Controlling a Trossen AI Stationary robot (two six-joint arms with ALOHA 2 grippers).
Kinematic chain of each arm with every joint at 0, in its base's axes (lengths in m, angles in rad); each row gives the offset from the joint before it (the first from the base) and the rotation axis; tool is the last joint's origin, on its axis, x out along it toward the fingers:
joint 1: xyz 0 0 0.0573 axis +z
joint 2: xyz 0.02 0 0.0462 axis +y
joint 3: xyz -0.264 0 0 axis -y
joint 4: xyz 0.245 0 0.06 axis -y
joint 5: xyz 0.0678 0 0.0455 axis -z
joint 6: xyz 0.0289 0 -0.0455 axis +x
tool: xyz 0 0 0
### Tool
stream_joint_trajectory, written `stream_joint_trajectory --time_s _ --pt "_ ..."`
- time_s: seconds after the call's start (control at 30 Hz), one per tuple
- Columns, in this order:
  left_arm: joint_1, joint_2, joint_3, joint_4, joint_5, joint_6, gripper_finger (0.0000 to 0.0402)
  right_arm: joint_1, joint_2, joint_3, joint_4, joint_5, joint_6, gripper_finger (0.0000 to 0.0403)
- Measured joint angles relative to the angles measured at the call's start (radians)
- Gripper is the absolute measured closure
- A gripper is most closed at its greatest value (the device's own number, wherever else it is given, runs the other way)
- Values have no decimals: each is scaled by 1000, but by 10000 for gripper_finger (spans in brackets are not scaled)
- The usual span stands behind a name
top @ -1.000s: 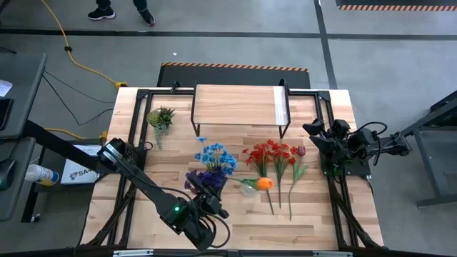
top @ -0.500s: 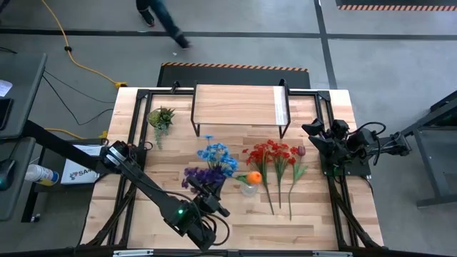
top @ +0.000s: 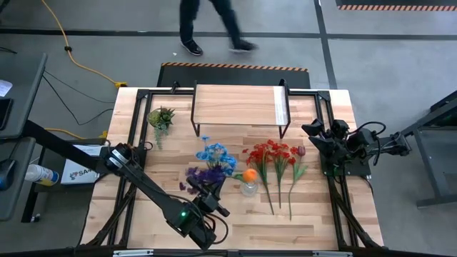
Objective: Pick and place flowers into a vace then onto a shelf
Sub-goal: Put the orange flower into the left transparent flower vase
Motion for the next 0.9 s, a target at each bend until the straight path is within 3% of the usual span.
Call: stream_joint_trajectory --time_s 0.5,0.73,0.9 --pt "-8 22 0 -1 15 -29 381 0 0 0 -9 1 0 75" --pt "-8 22 0 -5 44 -48 341 0 0 0 -10 1 0 75" --pt "-9 21 0 -22 78 -48 343 0 0 0 -10 -3 0 75"
